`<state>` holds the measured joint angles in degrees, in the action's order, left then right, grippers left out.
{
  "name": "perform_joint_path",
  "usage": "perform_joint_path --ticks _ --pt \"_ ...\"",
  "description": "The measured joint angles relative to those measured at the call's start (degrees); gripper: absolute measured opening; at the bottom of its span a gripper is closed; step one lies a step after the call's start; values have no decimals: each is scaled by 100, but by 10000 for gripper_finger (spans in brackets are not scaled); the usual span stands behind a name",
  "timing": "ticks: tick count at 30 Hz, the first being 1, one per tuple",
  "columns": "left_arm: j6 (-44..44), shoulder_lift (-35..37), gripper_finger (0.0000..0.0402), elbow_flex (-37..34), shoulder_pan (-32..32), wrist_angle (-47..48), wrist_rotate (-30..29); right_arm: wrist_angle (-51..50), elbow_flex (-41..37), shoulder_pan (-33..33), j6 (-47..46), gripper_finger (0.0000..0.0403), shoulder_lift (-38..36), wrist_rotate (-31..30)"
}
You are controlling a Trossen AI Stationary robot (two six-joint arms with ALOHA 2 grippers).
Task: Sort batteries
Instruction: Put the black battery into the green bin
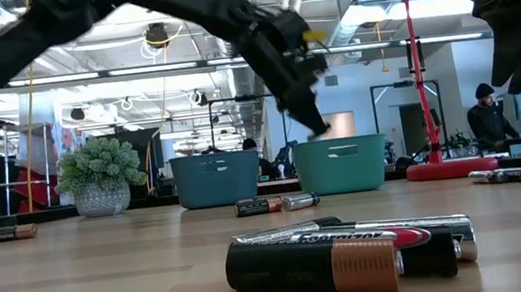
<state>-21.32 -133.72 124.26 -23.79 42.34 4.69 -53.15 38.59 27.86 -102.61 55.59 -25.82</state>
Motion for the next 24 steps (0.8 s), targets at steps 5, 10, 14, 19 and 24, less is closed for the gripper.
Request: perform_joint_path --ticks 5,10,14,19,24 --pt "122 -663 38 660 4 507 180 0 0 -83 0 118 0 0" --pt "180 -929 38 811 -25 614 435 -2 0 -105 0 118 0 0" --pt "376 -969 38 812 -47 556 608 -3 0 -103 0 118 0 0" --pt "407 -967 56 812 -44 534 553 -2 0 -103 0 118 0 0" --pt "661 -967 135 812 -28 458 528 -2 0 -103 3 118 0 0"
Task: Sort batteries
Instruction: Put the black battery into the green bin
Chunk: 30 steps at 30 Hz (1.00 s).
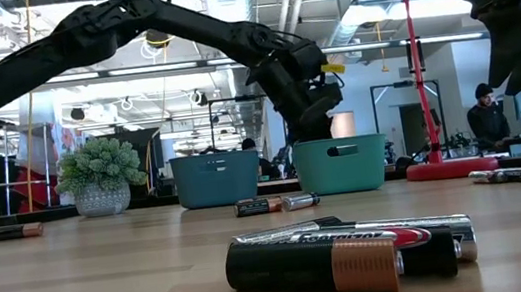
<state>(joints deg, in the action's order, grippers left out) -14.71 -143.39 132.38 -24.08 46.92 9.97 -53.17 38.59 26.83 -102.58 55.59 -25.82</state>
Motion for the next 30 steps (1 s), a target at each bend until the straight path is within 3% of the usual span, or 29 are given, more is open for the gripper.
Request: perform_joint_path --ticks 7,13,19,24,27,30 --pt "35 -2 190 191 0 146 -22 0 0 0 43 118 0 0" --pt "182 414 189 232 0 168 -57 -16 0 2 66 118 0 0" --pt "352 1085 187 232 0 836 -408 -17 0 2 254 118 0 0" --pt "571 1635 186 220 -117 1557 -60 -35 0 2 389 118 0 0" --pt "792 2012 186 -145 -197 1669 -56 -39 0 2 416 118 0 0" --pt "1053 2579 186 -982 -212 1512 -380 -30 0 2 521 118 0 0"
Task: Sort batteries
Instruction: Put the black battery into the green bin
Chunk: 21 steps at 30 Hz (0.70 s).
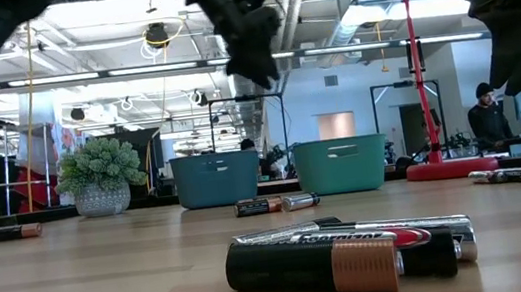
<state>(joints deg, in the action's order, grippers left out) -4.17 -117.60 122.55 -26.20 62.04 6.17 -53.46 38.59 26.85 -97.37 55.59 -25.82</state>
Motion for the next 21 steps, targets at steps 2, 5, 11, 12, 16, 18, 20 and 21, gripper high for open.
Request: perform_joint_path --ticks 2,5,11,12,16,18,20,21 --pt "144 482 186 -770 25 -245 -299 8 0 0 34 118 0 0" --pt "418 1361 186 -2122 72 -843 -379 8 0 0 46 118 0 0" --pt "1029 3230 186 -4502 222 -1476 -426 10 0 0 324 118 0 0" --pt "1130 3503 186 -4838 249 -1476 -452 12 0 0 342 118 0 0" --pt "1370 4490 186 -5976 358 -1456 -499 12 0 0 452 118 0 0" --pt "1321 4899 187 -6487 413 -1378 -498 14 0 0 560 118 0 0" --pt "1201 5238 186 -6948 460 -1312 -498 14 0 0 595 118 0 0" --pt "1114 5378 187 -7164 481 -1285 -498 12 0 0 595 118 0 0"
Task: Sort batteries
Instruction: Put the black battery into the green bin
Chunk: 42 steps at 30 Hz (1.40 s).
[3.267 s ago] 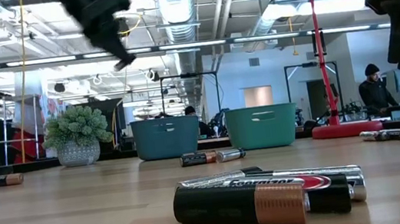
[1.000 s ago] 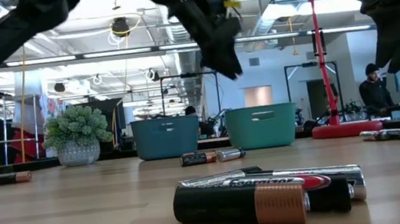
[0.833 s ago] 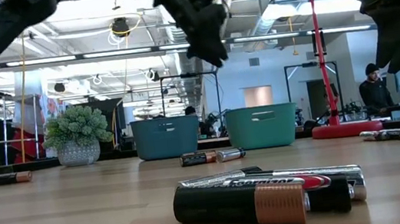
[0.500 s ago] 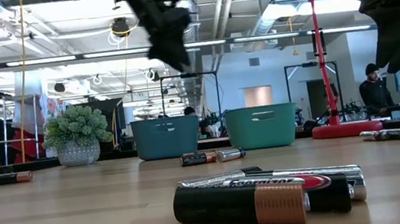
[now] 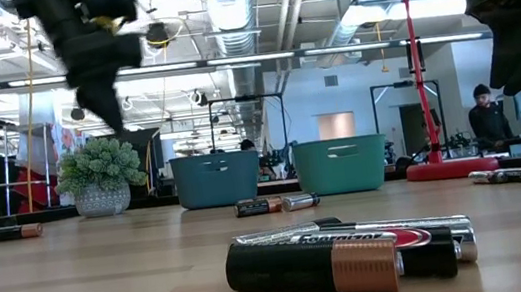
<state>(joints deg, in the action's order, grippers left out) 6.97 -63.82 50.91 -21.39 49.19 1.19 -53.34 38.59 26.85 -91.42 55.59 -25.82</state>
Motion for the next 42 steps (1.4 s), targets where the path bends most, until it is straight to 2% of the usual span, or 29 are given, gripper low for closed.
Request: perform_joint_path --ticks 5,7,14,19,23,42 --pt "-559 527 180 -918 143 92 33 4 0 1 17 118 0 0" --pt "-543 558 175 -1059 237 -177 80 4 0 2 17 118 0 0" --pt "-226 348 160 -1036 617 -154 113 19 0 13 2 118 0 1" --pt "334 97 154 -1033 918 406 -33 15 0 13 30 118 0 0" --pt "350 -164 148 -1033 1156 763 -43 4 0 13 46 118 0 2" --pt "356 -1293 143 -1033 2020 444 -4 72 0 13 44 118 0 2"
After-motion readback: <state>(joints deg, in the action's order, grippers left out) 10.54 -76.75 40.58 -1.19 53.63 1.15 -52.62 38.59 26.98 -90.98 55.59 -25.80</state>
